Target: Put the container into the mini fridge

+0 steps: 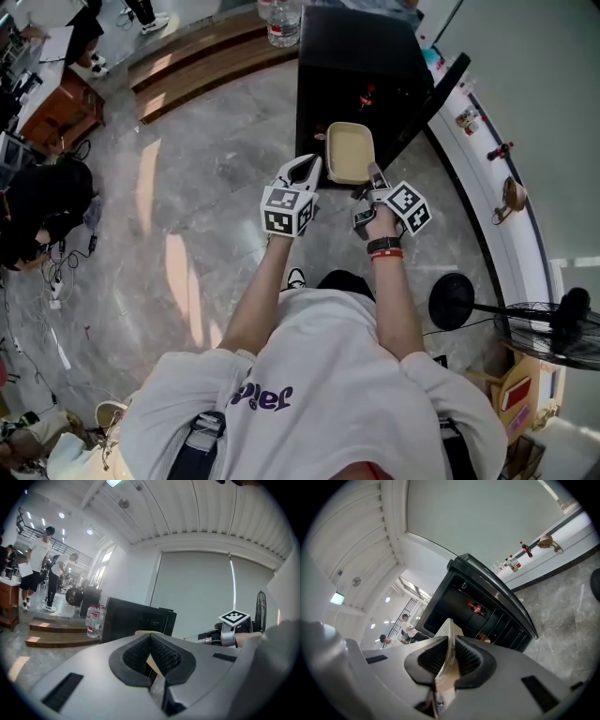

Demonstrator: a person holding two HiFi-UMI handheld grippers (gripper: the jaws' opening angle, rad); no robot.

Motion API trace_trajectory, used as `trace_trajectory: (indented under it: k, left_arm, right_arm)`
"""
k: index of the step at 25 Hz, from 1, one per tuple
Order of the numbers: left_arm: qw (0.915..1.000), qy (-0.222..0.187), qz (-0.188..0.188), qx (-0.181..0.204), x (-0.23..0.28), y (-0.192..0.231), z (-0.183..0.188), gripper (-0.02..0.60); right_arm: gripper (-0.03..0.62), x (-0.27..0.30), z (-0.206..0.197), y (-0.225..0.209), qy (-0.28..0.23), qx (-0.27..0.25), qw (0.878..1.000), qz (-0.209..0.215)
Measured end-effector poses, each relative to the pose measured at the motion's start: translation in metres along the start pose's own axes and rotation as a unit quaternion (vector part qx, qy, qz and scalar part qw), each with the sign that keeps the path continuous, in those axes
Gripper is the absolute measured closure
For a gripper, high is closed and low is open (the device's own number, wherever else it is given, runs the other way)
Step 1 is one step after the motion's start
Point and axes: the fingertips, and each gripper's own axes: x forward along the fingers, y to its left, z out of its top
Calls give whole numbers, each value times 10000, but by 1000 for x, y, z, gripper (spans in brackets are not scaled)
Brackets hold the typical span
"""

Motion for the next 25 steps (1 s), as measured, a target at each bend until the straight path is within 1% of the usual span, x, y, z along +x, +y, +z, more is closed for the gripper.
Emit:
trace_trajectory:
  k: [4, 10, 14, 18, 25]
  left_arm:
    - [9999, 3, -3, -105, 12, 13, 1, 561]
    - [9999, 69, 42, -101, 40, 22, -8, 561]
    - [9999, 30, 58, -116, 65, 29, -12, 561]
    - [9998, -7, 113, -167, 84, 39, -17, 561]
    - [9995, 125, 183, -206, 95, 55, -38, 561]
  right_arm:
    - [536, 16, 6, 2, -68, 69, 10000, -5]
    - [536, 46, 21, -8, -4, 113, 9999, 61]
    - [536, 67, 27, -21, 62, 169, 9998, 80]
    - [536, 85, 30, -39, 123, 221, 9997, -1]
    - [536, 109, 26, -58, 175, 233, 9995, -73]
